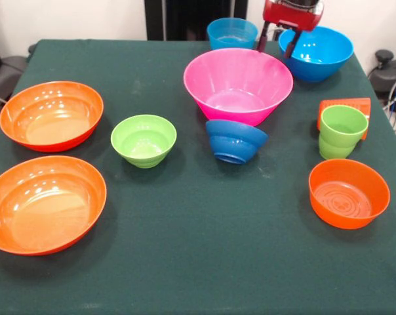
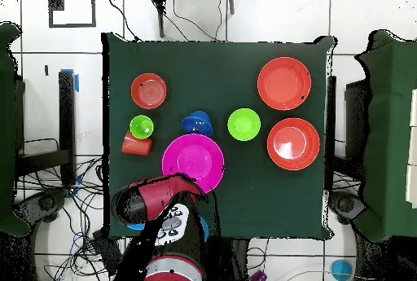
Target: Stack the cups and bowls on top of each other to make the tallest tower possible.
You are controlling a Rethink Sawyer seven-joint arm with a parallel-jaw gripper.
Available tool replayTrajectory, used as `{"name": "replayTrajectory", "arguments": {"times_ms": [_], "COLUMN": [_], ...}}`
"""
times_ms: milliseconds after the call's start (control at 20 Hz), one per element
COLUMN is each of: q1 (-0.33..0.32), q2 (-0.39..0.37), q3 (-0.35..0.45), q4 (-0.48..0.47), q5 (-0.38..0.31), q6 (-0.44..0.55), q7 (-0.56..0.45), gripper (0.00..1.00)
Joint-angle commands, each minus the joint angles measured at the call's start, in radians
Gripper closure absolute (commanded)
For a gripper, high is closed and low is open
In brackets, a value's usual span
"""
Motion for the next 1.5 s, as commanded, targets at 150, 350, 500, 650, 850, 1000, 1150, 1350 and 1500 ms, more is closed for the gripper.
{"name": "replayTrajectory", "arguments": {"times_ms": [150, 350, 500, 650, 850, 1000, 1150, 1350, 1500], "q1": [0.032, 0.050, 0.047, 0.048, 0.037, 0.031, 0.048, 0.048, 0.042], "q2": [0.095, 0.112, 0.117, 0.116, 0.111, 0.111, 0.112, 0.112, 0.111], "q3": [0.114, 0.113, 0.119, 0.120, 0.128, 0.130, 0.106, 0.102, 0.102], "q4": [-0.029, -0.036, -0.035, -0.038, -0.037, -0.040, -0.054, -0.056, -0.055], "q5": [-0.004, 0.023, 0.037, 0.036, 0.027, 0.028, 0.019, 0.011, 0.008], "q6": [-0.082, -0.106, -0.121, -0.116, -0.106, -0.097, -0.083, -0.075, -0.075], "q7": [0.069, 0.101, 0.110, 0.103, 0.083, 0.078, 0.075, 0.067, 0.062], "gripper": [0.00, 0.00, 0.00, 0.00, 0.00, 0.00, 0.00, 1.00, 1.00]}}
